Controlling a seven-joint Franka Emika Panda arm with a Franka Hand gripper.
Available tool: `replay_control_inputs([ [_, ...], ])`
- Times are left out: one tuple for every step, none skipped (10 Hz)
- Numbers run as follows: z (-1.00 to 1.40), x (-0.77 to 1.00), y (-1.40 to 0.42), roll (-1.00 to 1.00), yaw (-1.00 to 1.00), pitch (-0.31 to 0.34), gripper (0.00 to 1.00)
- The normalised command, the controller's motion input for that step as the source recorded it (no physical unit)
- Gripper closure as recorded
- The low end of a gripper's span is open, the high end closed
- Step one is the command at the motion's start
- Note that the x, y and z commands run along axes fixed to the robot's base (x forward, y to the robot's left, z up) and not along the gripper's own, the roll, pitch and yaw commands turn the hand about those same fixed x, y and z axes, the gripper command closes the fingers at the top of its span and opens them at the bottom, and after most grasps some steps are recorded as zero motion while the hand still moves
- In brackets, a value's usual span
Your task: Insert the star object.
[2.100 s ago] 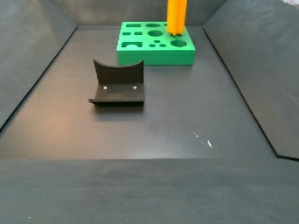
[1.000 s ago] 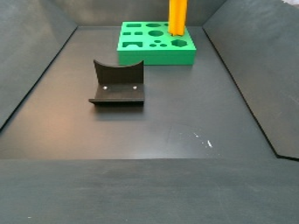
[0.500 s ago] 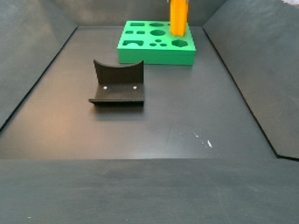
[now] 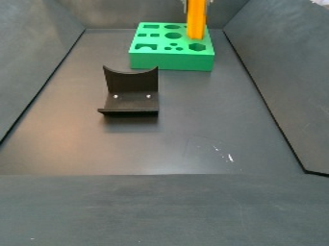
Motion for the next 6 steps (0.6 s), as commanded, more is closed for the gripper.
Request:
replay_control_inputs([
  [-0.47,0.0,0.0,0.0,0.0,-0.051,1.0],
  [-0.48,0.0,0.0,0.01,0.0,-0.044,1.0],
  [-0.5,0.0,-0.01,0.02,0.0,-0.079,1.0],
  [-0.52,0.0,-0.02,0.01,0.0,-0.077,1.0],
  [-0.11,-0.02,0.0,-0.06,0.0,-0.087,1.0],
  [0.0,0.0,0.0,0.0,0.0,0.0,1.0],
])
